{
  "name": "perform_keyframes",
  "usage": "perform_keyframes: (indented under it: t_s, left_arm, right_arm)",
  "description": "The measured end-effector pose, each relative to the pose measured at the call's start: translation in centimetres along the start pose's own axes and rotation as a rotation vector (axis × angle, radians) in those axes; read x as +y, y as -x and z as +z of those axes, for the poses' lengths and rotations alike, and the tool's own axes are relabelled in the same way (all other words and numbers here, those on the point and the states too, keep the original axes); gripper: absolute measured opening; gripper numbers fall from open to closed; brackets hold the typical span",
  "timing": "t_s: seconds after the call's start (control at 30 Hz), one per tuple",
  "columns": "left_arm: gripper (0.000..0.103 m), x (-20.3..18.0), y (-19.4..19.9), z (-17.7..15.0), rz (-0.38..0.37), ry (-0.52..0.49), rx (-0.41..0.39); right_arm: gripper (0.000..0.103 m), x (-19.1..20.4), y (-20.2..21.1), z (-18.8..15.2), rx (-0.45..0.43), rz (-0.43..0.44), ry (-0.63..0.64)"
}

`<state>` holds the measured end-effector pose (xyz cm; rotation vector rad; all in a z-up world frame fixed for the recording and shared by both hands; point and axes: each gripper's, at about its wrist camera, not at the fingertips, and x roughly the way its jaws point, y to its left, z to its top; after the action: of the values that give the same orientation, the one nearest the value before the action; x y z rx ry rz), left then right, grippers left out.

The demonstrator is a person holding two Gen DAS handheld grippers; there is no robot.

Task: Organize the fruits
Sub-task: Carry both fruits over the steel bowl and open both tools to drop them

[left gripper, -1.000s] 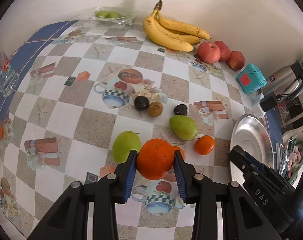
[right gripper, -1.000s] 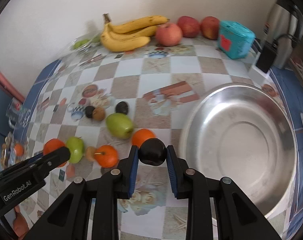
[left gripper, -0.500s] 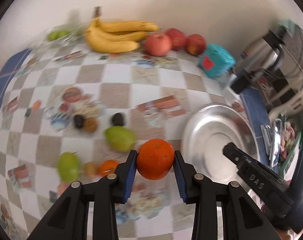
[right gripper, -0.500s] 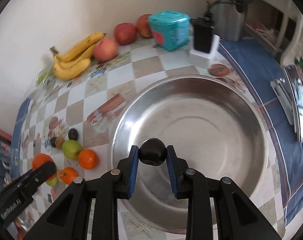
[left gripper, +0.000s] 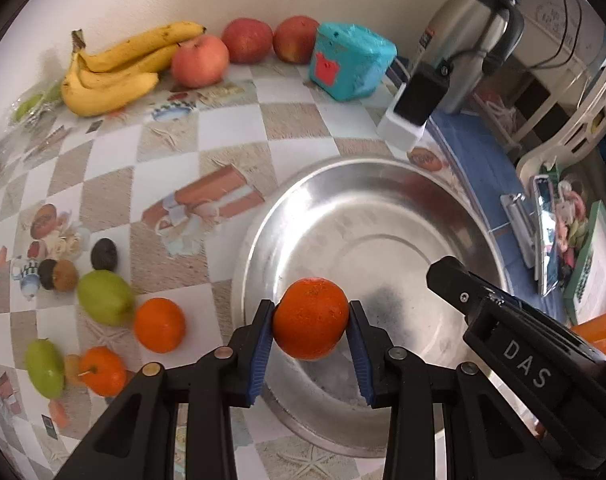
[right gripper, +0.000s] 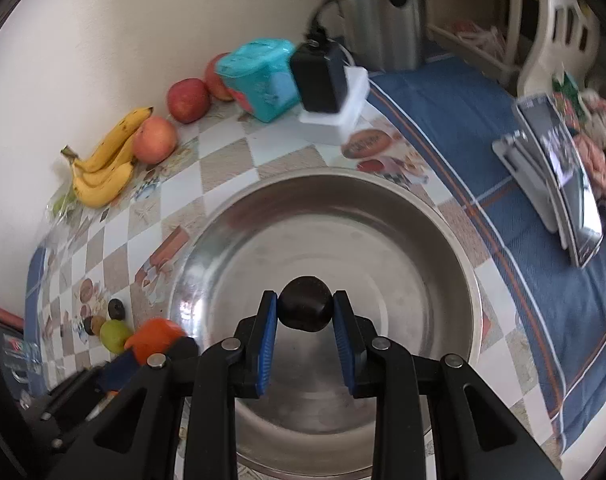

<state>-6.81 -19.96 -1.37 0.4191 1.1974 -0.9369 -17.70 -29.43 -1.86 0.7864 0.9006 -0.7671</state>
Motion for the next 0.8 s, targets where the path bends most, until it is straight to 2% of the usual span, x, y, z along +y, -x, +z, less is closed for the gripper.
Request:
perform_keyframes:
  t_s: [0.33,0.47,0.53,0.57,0.6,0.8]
  left_arm:
    - [0.04,-0.5,-1.4,-0.6,0.017,-0.009,0.038]
    - [0.047,-0.3,-1.1,-0.7,0.011,-0.003,0.035]
    - [0.054,-0.2,-0.6,-0.6,0.005,0.0,0.028]
    - [0.056,-0.1,-0.3,-0.5,0.001,0.003,0.025]
    - [0.056,-0.1,0.0,-0.4,-0.005,0.008,0.021]
    - [0.061,1.3,2.0,-0.2,0.01,0.038,0.005]
  right_arm:
    - [0.03,-0.8,-2.1,-0.7,0.076,-0.024,-0.012]
    - [0.03,-0.9,-2.3,-0.7,0.086,-0.034,-0.014]
    - [0.035,-0.9,-2.2,-0.7,0.087,-0.033,-0.013]
    - [0.042,-0.9,-2.1,-0.6,0.085,-0.033,-0.016]
    - [0.044,-0.9,-1.9,-0.6,0.082,-0.033,-0.017]
    - [0.044,-0.6,-0.1,0.0,0.038,-0.035,-0.002]
